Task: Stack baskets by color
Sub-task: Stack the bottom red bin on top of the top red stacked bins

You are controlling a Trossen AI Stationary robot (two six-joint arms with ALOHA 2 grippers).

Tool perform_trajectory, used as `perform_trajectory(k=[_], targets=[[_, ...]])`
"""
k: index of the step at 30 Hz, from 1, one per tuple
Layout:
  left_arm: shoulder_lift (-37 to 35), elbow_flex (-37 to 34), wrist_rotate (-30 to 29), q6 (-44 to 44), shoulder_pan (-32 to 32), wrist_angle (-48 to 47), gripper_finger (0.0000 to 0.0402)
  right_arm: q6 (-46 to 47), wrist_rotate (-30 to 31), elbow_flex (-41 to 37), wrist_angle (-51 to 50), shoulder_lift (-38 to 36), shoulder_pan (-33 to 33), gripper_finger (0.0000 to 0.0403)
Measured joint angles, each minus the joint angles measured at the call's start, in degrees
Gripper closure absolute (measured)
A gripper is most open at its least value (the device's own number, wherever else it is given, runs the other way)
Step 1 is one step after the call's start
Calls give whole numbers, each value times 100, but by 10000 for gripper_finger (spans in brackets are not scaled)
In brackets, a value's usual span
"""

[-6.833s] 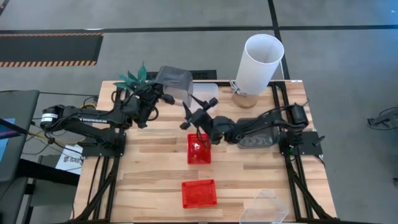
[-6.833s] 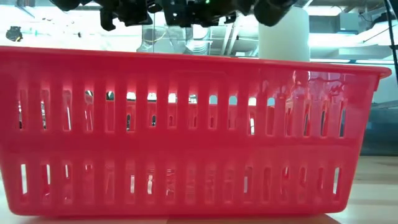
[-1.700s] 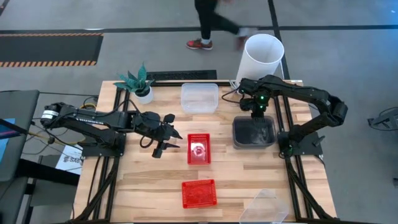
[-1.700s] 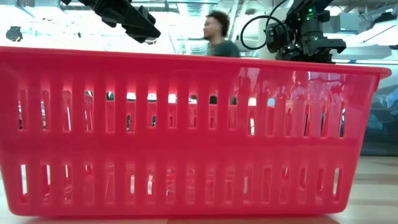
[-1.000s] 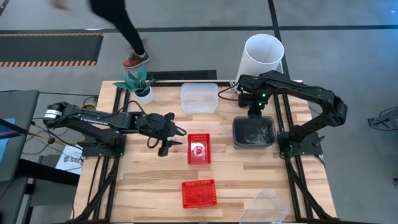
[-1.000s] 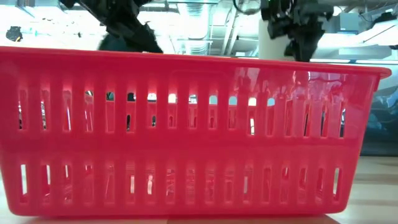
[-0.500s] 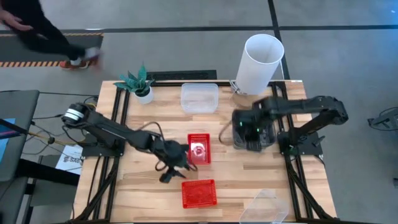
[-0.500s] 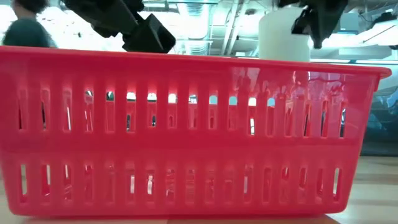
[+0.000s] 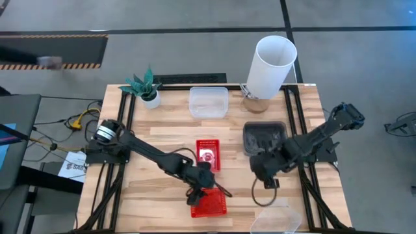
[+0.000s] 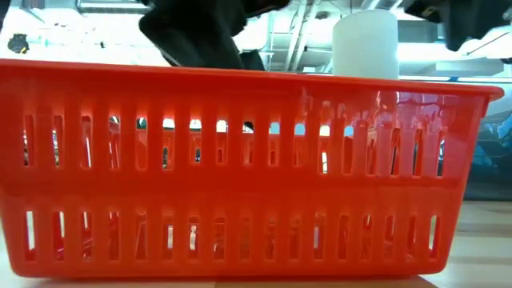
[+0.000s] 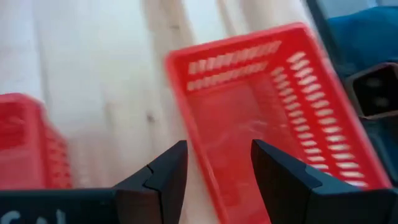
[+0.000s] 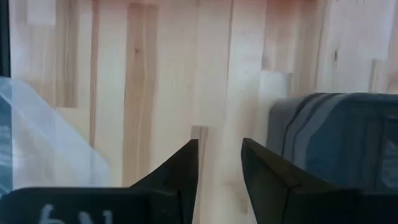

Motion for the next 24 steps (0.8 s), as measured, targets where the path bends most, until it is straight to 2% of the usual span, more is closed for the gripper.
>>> perform_trajectory(k=[7, 17, 21, 24], targets=[[256, 212, -278, -516, -7, -17, 238, 369, 245, -6, -7, 0, 714, 271], [512, 204, -412, -1423, -158, -184, 241, 897, 1143, -8, -78, -2, 1602, 275], [514, 204, -586, -1524, -205, -157, 268, 1099, 1547, -8, -69, -2, 1879, 276], [514, 204, -511, -1532, -210, -111, 310, 1296, 1807, -8, -56, -2, 2036, 275]])
